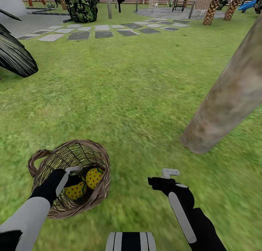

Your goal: Take the three Easter eggs out of the wicker basket on the lawn in the garden, then place them on the lawn next to a single tree (choose any tree) so that all three eggs are next to the same tree and none are left in the basket.

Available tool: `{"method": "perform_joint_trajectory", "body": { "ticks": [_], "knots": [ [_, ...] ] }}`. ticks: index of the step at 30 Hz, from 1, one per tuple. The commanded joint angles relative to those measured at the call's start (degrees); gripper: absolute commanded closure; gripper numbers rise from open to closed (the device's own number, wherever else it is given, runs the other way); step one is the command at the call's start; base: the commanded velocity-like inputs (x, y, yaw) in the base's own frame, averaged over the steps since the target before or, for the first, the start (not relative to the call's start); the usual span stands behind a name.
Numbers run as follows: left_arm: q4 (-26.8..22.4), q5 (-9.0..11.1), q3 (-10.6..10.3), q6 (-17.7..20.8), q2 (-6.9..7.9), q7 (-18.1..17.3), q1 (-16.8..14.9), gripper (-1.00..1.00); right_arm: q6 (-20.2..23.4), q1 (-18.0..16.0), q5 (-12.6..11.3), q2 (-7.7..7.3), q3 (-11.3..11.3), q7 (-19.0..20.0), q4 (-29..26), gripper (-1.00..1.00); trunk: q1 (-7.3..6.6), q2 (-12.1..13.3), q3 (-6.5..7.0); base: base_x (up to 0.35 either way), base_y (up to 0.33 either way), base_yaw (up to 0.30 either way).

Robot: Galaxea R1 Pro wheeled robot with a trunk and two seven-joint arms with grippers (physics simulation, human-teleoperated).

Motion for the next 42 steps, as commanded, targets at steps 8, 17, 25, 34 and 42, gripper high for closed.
{"method": "perform_joint_trajectory", "body": {
  "ticks": [8, 17, 25, 34, 42],
  "knots": [
    [0.0, 0.7, 0.1, 0.3, 0.0, 0.4, 0.0, -1.0, 0.1, 0.0, -0.6, 0.0, 0.1, -0.6, 0.0, -1.0, 0.09, -0.1, -0.93, 0.0, 0.0, 0.0],
    [0.0, 0.7, 0.1, 0.3, 0.0, 0.4, 0.0, -1.0, 0.1, 0.0, -0.6, 0.0, 0.1, -0.6, -0.1, -1.0, 0.14, -0.1, -1.37, 0.0, 0.0, 0.0],
    [0.0, 0.7, 0.1, 0.3, 0.0, 0.4, 0.0, -1.0, 0.1, 0.0, -0.6, 0.0, 0.1, -0.6, -0.1, -1.0, 0.2, -0.1, -1.81, 0.0, 0.0, 0.0],
    [0.1, 0.8, 0.3, 0.4, 0.0, 0.1, 0.0, -1.0, 0.1, 0.0, -0.6, 0.0, 0.1, -0.6, -0.1, -1.0, 0.22, -0.1, -2.03, 0.0, 0.0, 0.0],
    [0.2, 0.8, 0.3, 0.4, 0.0, 0.1, 0.0, -1.0, 0.1, 0.0, -0.6, 0.0, 0.1, -0.6, -0.1, -1.0, 0.3, -0.2, -2.7, 0.0, 0.0, 0.0]
  ]
}}
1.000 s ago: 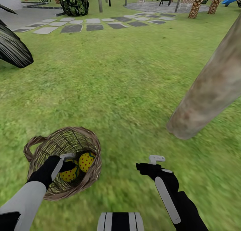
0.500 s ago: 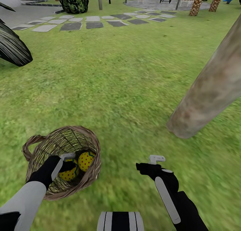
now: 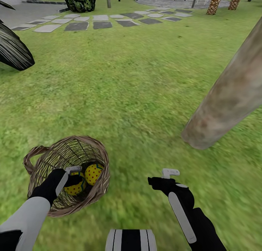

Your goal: Take the three Easter eggs out of the wicker basket on the lawn in the garden, then place them on the lawn next to a single tree (choose any tree) so that all three eggs are next to the same tree and none are left in the basket.

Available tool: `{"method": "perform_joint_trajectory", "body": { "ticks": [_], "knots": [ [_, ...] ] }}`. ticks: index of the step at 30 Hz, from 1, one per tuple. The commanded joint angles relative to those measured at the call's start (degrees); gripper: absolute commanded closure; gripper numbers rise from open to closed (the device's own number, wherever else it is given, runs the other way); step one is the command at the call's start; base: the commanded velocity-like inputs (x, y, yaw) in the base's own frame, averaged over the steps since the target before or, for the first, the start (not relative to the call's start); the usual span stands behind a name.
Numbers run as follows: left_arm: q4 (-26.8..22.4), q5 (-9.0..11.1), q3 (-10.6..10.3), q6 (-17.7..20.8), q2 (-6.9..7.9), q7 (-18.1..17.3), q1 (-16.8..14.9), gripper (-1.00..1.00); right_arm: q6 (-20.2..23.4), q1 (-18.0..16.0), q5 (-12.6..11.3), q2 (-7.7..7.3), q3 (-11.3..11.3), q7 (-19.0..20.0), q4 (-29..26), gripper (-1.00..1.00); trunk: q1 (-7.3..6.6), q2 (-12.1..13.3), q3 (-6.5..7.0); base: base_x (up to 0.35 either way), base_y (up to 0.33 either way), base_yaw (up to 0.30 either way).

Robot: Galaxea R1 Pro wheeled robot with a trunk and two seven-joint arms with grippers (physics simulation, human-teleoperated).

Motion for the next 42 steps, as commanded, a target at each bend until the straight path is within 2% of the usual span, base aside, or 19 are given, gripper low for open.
{"method": "perform_joint_trajectory", "body": {
  "ticks": [1, 14, 19, 20, 42],
  "knots": [
    [0.4, 0.1, 0.1, 0.3, 0.01, 0.3, 0.0, -1.0, 0.1, 0.0, -0.6, 0.0, 0.1, -0.6, -0.1, -1.0, 0.01, 0.0, -0.05, 0.0, 0.0, 0.0],
    [0.2, 0.1, 0.2, 0.3, 0.01, 0.3, 0.0, -1.0, 0.1, 0.0, -0.6, 0.0, 0.0, -0.6, -0.1, -1.0, 0.01, 0.0, -0.05, 0.0, 0.0, 0.0],
    [0.2, 0.1, 0.2, 0.3, 0.01, 0.2, 0.0, -1.0, 0.1, 0.0, -0.7, 0.0, -1.1, -0.6, -0.1, -1.0, 0.01, 0.0, -0.05, 0.0, 0.0, 0.0],
    [0.2, 0.1, 0.2, 0.3, 0.01, 0.2, 0.0, 1.0, 0.1, 0.0, -0.6, 0.0, -1.2, -0.6, -0.1, -1.0, 0.01, 0.0, -0.05, 0.0, 0.0, 0.0],
    [0.2, 0.1, 0.2, 0.3, 0.01, 0.2, 0.0, 1.0, 0.1, 0.0, -0.6, 0.0, -1.6, -0.6, -0.1, -1.0, 0.01, 0.0, -0.05, 0.0, 0.0, 0.0]
  ]
}}
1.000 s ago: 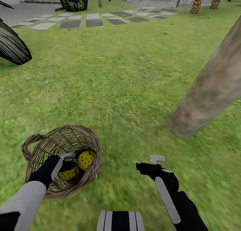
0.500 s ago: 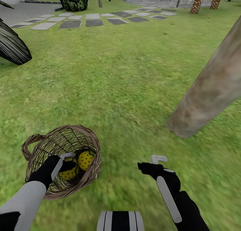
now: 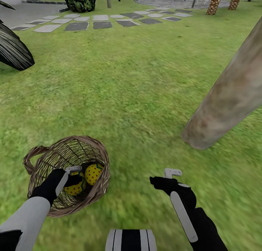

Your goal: Take the three Easter eggs out of the wicker basket on the lawn in the garden, then place them on the lawn next to a single tree (choose any tree) so that all three eggs are next to the same tree and none are left in the basket.

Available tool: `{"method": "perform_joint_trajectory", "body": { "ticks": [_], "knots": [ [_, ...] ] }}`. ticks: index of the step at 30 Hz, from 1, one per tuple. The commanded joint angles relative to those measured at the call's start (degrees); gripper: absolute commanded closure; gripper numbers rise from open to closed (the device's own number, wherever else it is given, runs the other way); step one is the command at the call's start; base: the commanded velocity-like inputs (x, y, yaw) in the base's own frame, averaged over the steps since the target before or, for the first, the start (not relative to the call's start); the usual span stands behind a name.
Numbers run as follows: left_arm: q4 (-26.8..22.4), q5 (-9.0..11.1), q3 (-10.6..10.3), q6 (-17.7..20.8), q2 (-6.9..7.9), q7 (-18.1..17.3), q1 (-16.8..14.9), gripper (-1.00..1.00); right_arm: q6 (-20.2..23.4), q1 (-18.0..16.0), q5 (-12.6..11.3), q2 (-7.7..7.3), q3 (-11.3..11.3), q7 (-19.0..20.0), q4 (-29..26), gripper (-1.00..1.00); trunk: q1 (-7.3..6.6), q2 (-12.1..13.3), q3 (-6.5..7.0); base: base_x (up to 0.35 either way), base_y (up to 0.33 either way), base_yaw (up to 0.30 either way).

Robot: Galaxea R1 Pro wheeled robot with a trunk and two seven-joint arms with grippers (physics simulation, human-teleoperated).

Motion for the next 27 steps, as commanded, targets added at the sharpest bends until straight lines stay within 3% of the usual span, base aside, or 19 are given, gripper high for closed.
{"method": "perform_joint_trajectory", "body": {
  "ticks": [1, 27],
  "knots": [
    [0.3, 0.1, 0.0, 0.3, 0.01, 0.3, 0.0, 1.0, 0.1, 0.0, -0.6, 0.0, 0.1, -0.6, -0.1, -1.0, 0.01, 0.0, -0.05, 0.0, 0.0, 0.0],
    [0.3, 0.1, 0.0, 0.5, 0.01, 0.3, 0.0, 1.0, 0.1, 0.0, -0.6, 0.0, 0.0, -0.6, -0.1, -1.0, -0.12, 0.1, 1.06, 0.0, 0.0, 0.0]
  ]
}}
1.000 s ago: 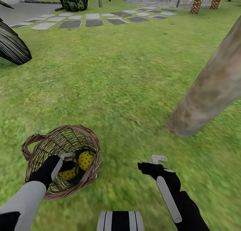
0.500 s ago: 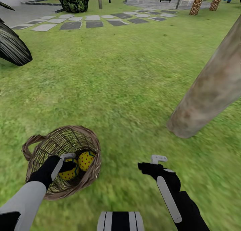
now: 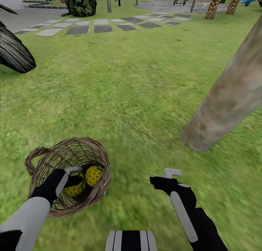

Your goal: Take the three Easter eggs out of the wicker basket on the lawn in the garden, then place them on the lawn next to a single tree (choose any tree) so that all three eggs are next to the same tree and none are left in the basket.

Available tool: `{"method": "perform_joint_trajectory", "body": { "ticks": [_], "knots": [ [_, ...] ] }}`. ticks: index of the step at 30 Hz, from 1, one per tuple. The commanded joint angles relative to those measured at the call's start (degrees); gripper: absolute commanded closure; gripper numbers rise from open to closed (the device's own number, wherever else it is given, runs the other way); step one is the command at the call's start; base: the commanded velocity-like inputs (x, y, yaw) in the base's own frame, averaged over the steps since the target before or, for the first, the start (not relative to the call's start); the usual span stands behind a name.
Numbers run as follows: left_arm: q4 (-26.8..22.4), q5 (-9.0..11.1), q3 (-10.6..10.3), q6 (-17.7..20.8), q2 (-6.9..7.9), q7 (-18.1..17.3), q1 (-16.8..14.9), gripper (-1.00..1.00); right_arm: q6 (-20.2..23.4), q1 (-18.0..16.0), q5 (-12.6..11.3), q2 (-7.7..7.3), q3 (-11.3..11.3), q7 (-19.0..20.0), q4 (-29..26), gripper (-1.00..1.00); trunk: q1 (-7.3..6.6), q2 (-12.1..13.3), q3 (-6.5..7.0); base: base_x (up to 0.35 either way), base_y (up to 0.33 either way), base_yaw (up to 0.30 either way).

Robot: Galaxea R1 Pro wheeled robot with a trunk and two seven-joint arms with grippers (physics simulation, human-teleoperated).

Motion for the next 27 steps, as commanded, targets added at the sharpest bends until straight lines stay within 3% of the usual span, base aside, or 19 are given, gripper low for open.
{"method": "perform_joint_trajectory", "body": {
  "ticks": [1, 27],
  "knots": [
    [-0.1, 0.5, 0.1, 0.4, 0.0, 0.4, 0.0, 1.0, 0.1, 0.0, -0.6, 0.0, 0.1, -0.6, 0.0, -1.0, -0.03, 0.0, 0.19, 0.0, 0.0, 0.0],
    [0.1, 0.4, 0.0, 3.9, -0.09, 0.3, -0.2, 1.0, 0.1, 0.0, -0.6, 0.0, 0.0, -0.6, -0.1, -1.0, -0.13, 0.1, 1.08, 0.0, 0.0, 0.0]
  ]
}}
